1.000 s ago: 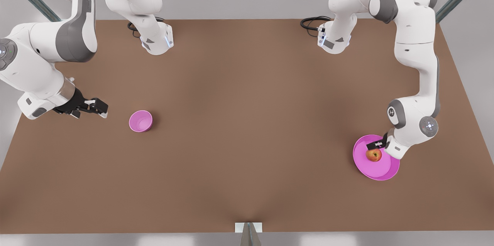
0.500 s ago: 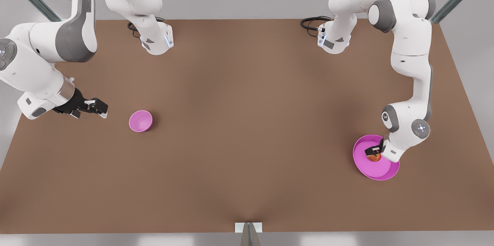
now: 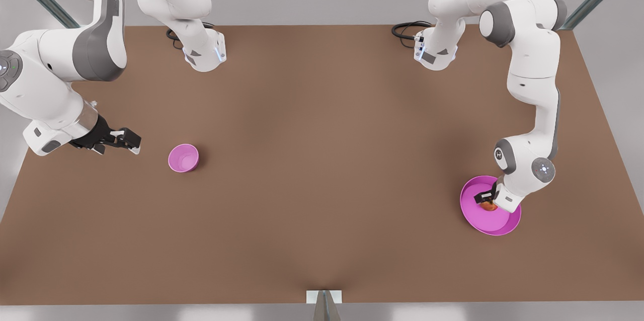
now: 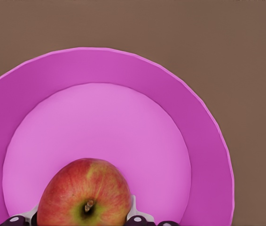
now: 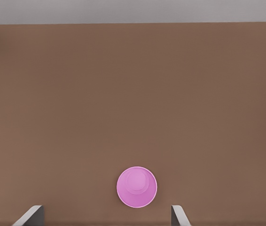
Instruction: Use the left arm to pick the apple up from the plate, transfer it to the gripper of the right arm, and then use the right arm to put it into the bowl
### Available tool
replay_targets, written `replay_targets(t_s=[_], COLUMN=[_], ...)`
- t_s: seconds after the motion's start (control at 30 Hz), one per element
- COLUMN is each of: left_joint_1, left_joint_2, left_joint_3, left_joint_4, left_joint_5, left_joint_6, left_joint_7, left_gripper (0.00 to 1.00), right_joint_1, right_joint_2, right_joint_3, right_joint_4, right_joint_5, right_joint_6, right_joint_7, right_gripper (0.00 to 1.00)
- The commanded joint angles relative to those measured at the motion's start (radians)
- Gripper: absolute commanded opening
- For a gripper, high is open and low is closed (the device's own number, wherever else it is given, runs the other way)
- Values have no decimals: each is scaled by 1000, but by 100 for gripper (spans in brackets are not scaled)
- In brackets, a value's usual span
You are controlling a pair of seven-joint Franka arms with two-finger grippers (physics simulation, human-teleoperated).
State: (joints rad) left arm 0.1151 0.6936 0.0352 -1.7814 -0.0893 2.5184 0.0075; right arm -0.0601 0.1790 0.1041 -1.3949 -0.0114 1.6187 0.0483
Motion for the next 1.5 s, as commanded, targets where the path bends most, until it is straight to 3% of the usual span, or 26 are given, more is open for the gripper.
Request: replay_targets(t_s=[0.0,0.17,0.23,0.33,0.47,0.57,0.67,0.77,0.83,0.97,1.03,1.07,1.2,1.37,1.47], left_joint_1=[0,0,0,0,34,34,23,-23,-98,-190,-262,-298,-333,-348,-362], left_joint_2=[0,14,14,9,-14,-54,-5,4,70,176,238,264,302,310,316], left_joint_3=[0,0,0,-1,-83,-213,-460,-549,-555,-621,-627,-630,-666,-666,-664], left_joint_4=[2,8,8,19,106,161,260,296,402,505,585,623,632,652,663], left_joint_5=[2,2,2,3,-13,-176,-346,-382,-406,-903,-1037,-1092,-1262,-1265,-1265], left_joint_6=[3,16,16,16,13,-61,-148,-171,-167,-165,-165,-165,-167,-164,-136], left_joint_7=[-3,-3,-3,-3,81,127,147,154,276,1006,1290,1454,1947,2201,2224], left_gripper=[81,82,72,72,72,72,72,72,72,73,73,73,73,73,73], right_joint_1=[0,-1,-1,-1,-1,-1,-3,-3,-3,-1,2,2,-78,-158,-142], right_joint_2=[-1,-1,-1,-1,-1,-1,-1,-1,-1,-1,7,14,152,372,445], right_joint_3=[0,0,-3,-3,-4,-3,-3,-3,-4,-4,-3,0,-7,0,8], right_joint_4=[-1,1,1,-1,-1,1,1,1,1,-1,-1,-1,-4,-35,-38], right_joint_5=[1,1,19,25,27,27,27,27,27,27,27,85,654,1054,1137], right_joint_6=[0,0,0,0,0,0,0,0,0,0,0,1,40,36,44], right_joint_7=[-1,-1,-1,-2,-4,-4,-4,-4,-4,-4,-1,10,16,-243,-370], right_gripper=[100,100,100,100,100,100,100,100,100,100,100,100,100,100,100])
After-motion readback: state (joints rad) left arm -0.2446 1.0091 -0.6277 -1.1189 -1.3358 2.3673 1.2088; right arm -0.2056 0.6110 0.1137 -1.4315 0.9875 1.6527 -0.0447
